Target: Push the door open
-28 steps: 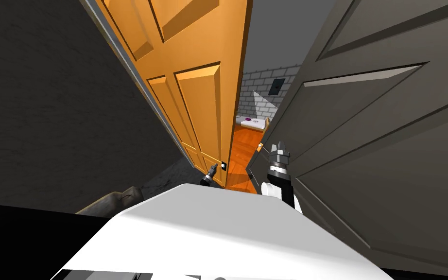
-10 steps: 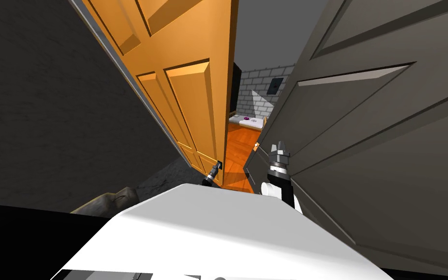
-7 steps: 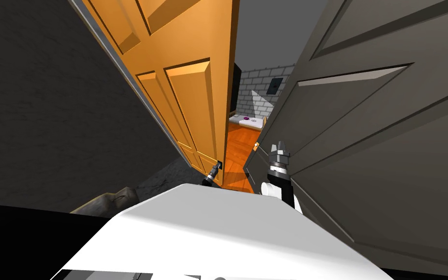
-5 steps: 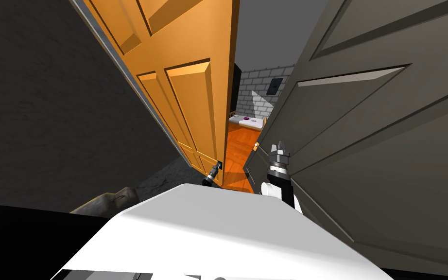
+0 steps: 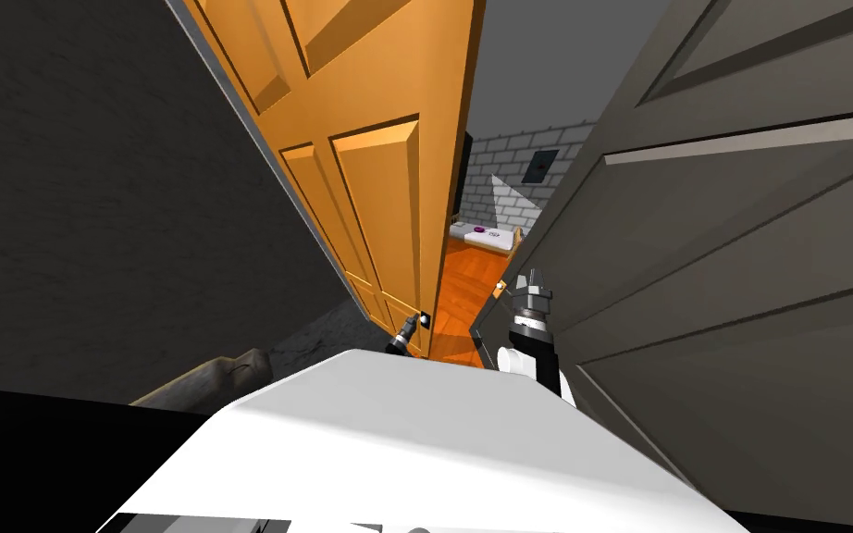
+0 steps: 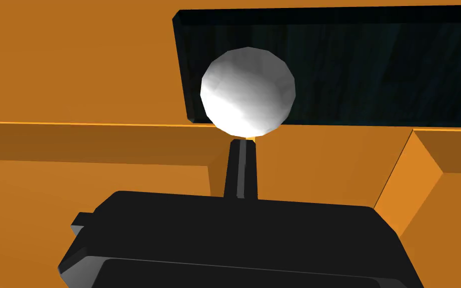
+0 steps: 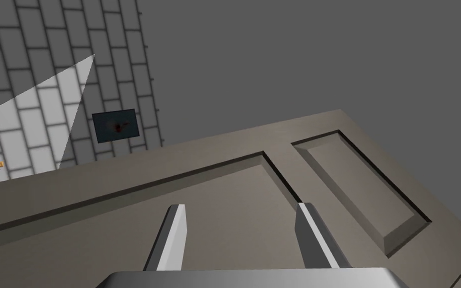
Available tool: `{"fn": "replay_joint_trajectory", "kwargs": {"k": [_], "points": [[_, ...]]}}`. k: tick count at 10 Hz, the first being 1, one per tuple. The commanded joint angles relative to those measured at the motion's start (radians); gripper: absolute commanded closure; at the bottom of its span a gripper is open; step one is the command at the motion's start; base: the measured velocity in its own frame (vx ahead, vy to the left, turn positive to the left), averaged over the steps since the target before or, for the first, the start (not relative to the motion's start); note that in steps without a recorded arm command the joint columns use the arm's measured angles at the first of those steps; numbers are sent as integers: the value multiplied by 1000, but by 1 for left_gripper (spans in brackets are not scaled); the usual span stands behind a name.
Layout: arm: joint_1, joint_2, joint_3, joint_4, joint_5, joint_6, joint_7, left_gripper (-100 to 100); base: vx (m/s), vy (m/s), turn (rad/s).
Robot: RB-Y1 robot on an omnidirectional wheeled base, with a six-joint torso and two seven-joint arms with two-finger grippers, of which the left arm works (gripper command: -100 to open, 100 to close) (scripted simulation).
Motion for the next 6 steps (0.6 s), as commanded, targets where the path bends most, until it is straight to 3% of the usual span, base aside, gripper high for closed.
{"fn": "replay_joint_trajectory", "kwargs": {"k": [1,6], "points": [[6,2,-8,-11,-1,7,2,-100,-15,9,52],[21,-2,-29,-43,-4,25,8,-100,-186,54,3]]}}
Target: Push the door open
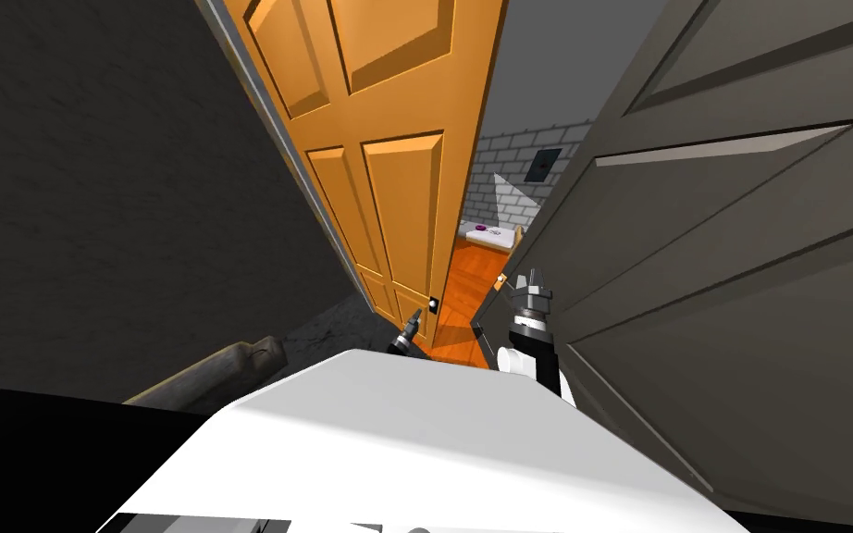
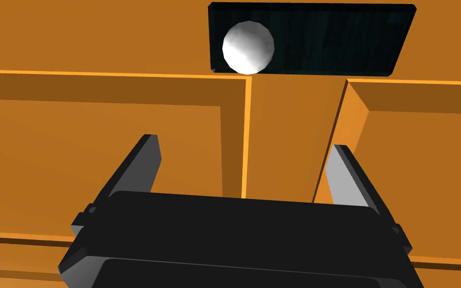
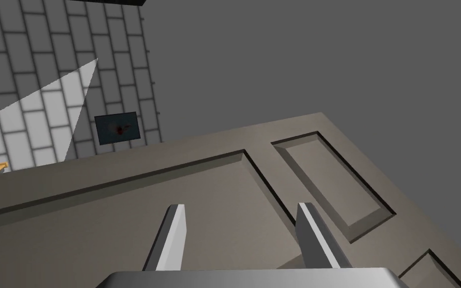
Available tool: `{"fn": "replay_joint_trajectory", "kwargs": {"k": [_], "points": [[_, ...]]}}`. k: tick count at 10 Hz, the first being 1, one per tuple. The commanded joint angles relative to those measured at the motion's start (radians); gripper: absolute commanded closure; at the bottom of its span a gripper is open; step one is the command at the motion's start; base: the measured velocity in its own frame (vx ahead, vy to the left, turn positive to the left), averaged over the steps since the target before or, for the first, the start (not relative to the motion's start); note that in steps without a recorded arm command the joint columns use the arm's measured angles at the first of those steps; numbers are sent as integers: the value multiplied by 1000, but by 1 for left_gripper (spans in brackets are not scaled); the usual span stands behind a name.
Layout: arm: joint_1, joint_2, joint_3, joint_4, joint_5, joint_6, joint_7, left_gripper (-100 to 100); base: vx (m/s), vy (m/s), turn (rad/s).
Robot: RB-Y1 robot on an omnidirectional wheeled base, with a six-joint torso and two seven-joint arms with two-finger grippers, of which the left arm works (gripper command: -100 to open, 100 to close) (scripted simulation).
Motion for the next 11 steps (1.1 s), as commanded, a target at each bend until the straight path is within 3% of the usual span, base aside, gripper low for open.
{"fn": "replay_joint_trajectory", "kwargs": {"k": [1,4,11], "points": [[4,-5,-8,-6,-1,3,2,-100,-212,33,8],[-1,-3,-6,2,0,-1,3,-100,-78,2,-5],[-19,-16,10,25,2,-14,-3,-100,174,-80,-20]]}}
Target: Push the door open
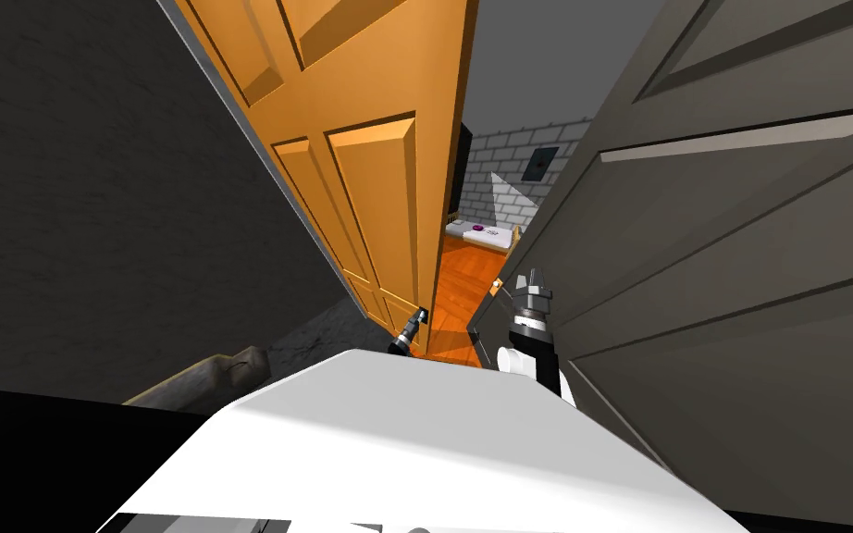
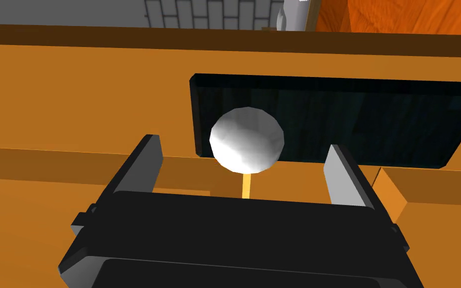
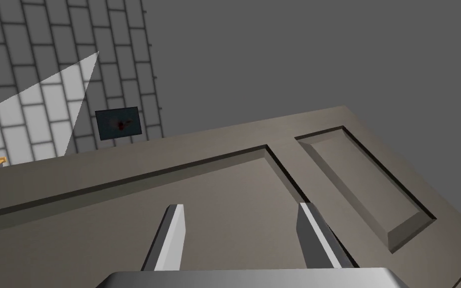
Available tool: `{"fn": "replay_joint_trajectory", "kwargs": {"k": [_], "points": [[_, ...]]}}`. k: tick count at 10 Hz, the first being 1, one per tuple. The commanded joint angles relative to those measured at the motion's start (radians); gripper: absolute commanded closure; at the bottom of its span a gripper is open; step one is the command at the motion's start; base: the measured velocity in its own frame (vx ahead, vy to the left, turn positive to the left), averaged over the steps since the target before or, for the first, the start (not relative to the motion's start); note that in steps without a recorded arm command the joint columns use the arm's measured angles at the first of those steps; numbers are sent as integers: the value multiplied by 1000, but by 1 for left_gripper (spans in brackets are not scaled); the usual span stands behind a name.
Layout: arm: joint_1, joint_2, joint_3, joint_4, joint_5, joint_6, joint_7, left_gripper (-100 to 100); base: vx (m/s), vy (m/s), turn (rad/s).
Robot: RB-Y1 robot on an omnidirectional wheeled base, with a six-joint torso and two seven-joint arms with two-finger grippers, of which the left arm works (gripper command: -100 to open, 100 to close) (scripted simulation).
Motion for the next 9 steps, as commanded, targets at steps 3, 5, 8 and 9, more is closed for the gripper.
{"fn": "replay_joint_trajectory", "kwargs": {"k": [3,5,8,9], "points": [[0,-3,2,2,0,-1,-1,100,60,-44,1],[0,-3,2,2,0,-1,-1,100,-14,13,-10],[0,-3,2,2,0,-1,-1,100,-2,2,0],[-2,3,1,7,30,-8,-24,100,43,19,-29]]}}
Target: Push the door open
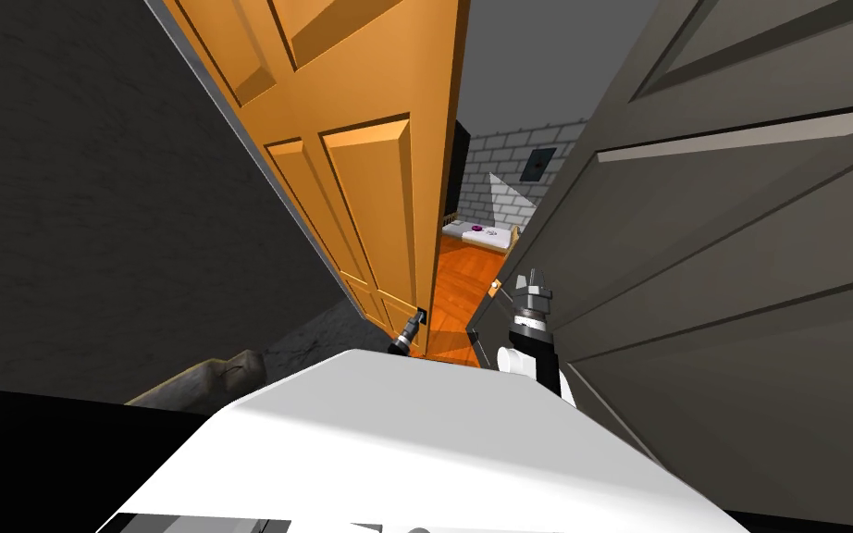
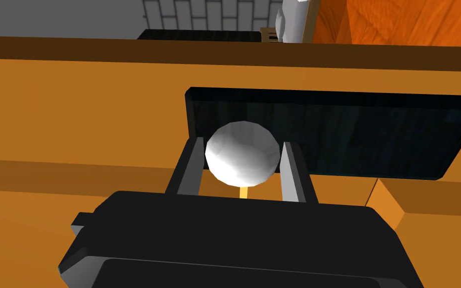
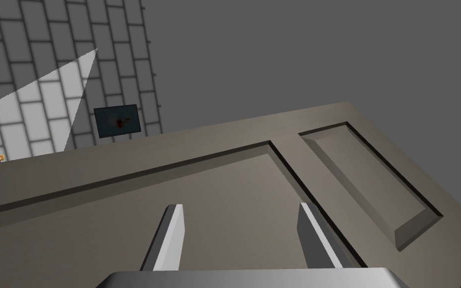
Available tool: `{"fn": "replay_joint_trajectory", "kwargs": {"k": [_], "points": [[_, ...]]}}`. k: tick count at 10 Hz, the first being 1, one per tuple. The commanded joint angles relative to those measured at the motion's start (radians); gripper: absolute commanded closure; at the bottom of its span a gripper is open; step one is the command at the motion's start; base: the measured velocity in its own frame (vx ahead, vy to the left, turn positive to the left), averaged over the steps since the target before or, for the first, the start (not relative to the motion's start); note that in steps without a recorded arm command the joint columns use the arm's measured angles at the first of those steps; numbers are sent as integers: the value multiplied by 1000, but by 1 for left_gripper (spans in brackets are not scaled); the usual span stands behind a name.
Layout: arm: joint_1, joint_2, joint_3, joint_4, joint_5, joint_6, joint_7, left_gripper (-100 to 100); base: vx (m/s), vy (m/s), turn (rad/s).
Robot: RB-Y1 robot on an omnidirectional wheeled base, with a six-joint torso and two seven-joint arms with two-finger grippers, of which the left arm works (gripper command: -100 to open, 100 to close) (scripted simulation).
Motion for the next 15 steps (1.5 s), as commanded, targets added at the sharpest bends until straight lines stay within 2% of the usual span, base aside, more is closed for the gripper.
{"fn": "replay_joint_trajectory", "kwargs": {"k": [1,5,6,10,13,15], "points": [[-1,10,3,-7,29,-6,-23,100,66,23,-41],[-6,19,3,0,95,-26,-72,100,100,48,3],[2,19,-6,-7,83,-12,-61,-100,-63,21,35],[13,12,-16,-29,84,7,-64,-100,-212,10,28],[24,-4,-25,-49,84,26,-66,-100,-222,-4,34],[22,5,-19,-43,84,19,-66,-100,-7,-23,-18]]}}
